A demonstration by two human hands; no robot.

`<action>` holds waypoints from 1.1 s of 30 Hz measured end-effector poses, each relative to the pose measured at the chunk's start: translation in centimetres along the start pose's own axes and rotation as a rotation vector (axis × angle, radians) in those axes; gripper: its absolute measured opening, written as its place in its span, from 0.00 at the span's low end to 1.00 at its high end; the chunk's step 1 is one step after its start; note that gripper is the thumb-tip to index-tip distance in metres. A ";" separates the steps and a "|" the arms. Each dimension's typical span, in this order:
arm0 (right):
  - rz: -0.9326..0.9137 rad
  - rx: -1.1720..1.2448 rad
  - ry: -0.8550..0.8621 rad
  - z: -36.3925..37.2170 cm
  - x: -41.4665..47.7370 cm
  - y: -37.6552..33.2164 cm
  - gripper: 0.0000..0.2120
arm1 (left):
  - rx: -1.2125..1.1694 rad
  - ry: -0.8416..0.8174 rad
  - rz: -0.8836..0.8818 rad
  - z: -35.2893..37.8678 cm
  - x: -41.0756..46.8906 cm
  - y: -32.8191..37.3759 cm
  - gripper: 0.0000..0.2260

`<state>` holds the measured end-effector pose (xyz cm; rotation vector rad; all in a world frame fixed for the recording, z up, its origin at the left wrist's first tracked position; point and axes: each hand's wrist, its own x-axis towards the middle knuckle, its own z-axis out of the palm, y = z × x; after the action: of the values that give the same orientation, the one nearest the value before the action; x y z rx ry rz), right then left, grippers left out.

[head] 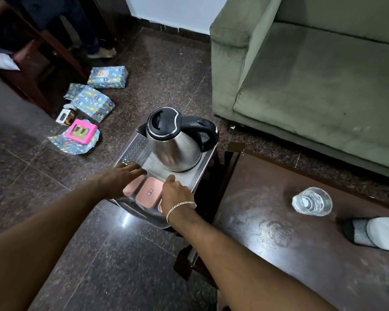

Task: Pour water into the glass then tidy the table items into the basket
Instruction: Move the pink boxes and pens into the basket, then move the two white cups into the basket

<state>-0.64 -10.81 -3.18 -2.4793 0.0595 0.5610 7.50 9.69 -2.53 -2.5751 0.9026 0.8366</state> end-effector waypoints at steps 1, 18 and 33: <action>-0.015 -0.024 -0.002 0.0 0.0 0.1 0.18 | 0.019 -0.013 -0.004 0.0 0.1 0.2 0.43; -0.204 -0.024 0.251 -4.9 -4.2 6.4 0.16 | 0.052 0.211 -0.031 -7.6 -3.4 5.1 0.42; 0.134 -0.007 0.121 -5.8 -21.2 31.1 0.08 | -0.243 0.136 0.378 -0.9 2.9 33.6 0.33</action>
<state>-22.85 -41.42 -7.10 -2.5273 0.2727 0.4663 -11.85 -17.68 -6.06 -2.7361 1.4424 0.9260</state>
